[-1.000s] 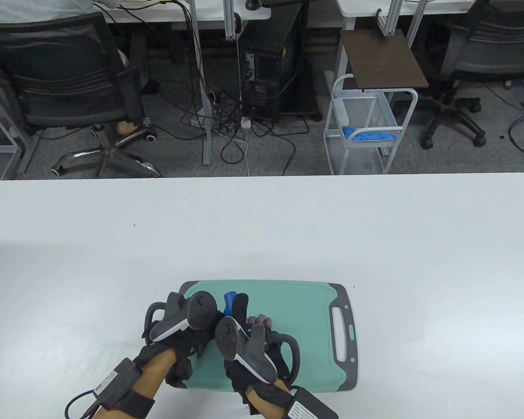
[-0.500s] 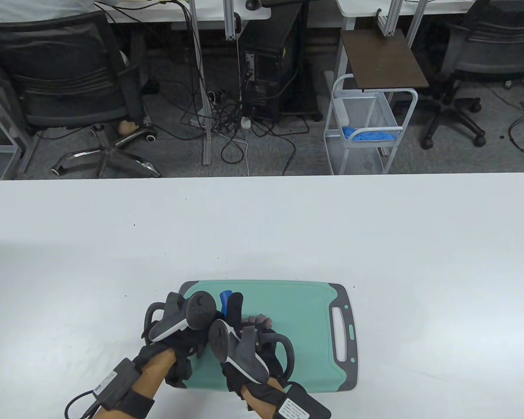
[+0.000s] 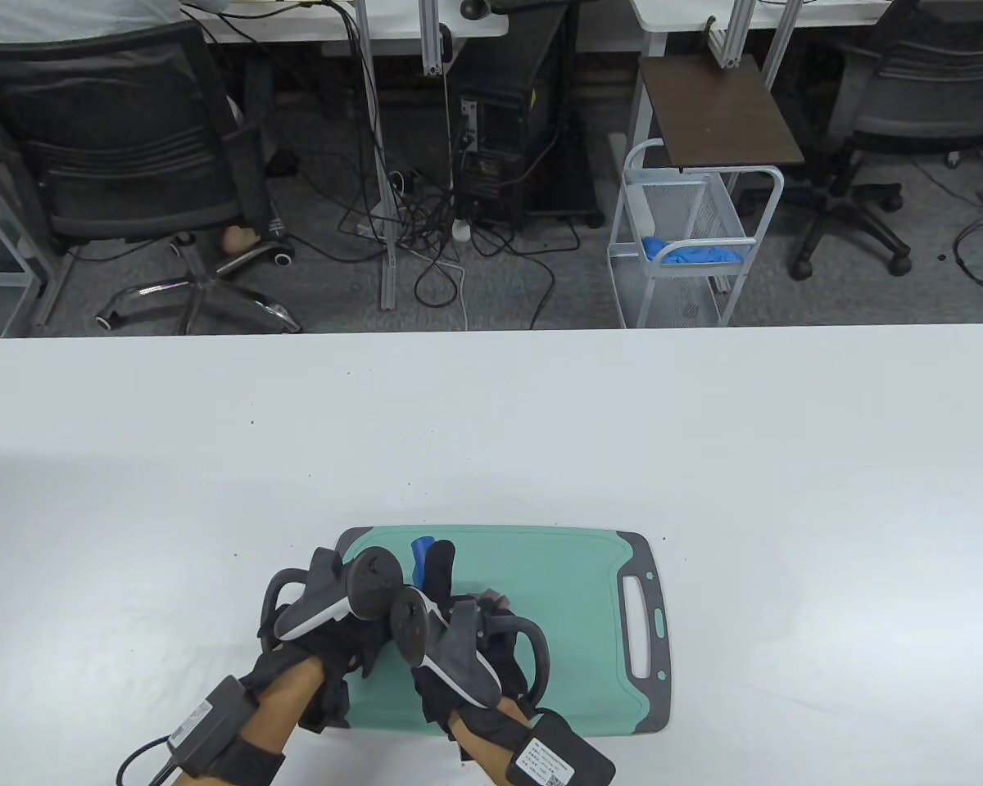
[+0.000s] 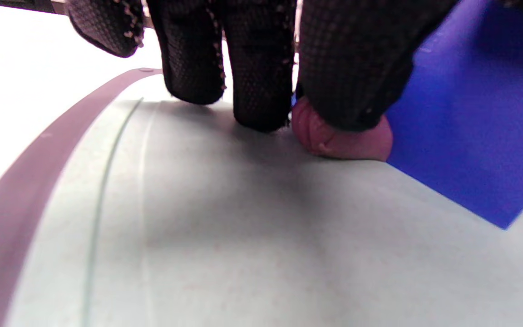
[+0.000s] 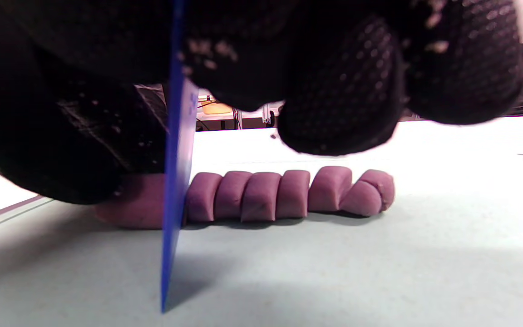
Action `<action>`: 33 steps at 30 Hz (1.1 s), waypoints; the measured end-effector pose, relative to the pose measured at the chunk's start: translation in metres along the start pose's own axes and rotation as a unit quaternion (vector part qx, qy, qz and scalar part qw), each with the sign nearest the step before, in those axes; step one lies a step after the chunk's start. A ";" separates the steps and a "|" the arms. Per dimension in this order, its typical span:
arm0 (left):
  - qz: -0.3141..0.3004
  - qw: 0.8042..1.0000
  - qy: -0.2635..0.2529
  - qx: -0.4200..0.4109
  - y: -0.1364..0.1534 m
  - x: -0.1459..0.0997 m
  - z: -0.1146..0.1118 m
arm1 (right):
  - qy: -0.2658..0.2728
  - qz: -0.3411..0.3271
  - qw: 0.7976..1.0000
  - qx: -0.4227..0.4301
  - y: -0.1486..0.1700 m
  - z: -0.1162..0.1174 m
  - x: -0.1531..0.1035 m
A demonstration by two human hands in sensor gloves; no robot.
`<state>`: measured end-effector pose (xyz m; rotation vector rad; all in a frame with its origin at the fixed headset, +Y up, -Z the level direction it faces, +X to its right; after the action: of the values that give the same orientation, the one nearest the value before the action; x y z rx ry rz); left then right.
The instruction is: Slice plasticine roll into thin flakes
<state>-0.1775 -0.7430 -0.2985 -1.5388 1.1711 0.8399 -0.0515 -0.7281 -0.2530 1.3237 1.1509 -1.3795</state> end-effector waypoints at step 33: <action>0.017 1.000 -0.020 0.007 0.007 0.001 0.001 | 0.006 -0.014 1.000 0.020 -0.002 -0.023 -0.021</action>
<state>-0.1837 -0.7423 -0.3017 -1.4885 1.1753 0.8798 -0.0483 -0.7050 -0.2316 1.3501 1.1579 -1.4236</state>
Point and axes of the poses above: the tracker on the back of each hand, its own y axis roughly to the little-finger side, its own x axis roughly from the wrist to the fingertips, z = x × y, the point moved 1 cm from there along x, roughly from the wrist to the fingertips, and after that the axes turned 5 degrees about x, right-handed, at the moved point
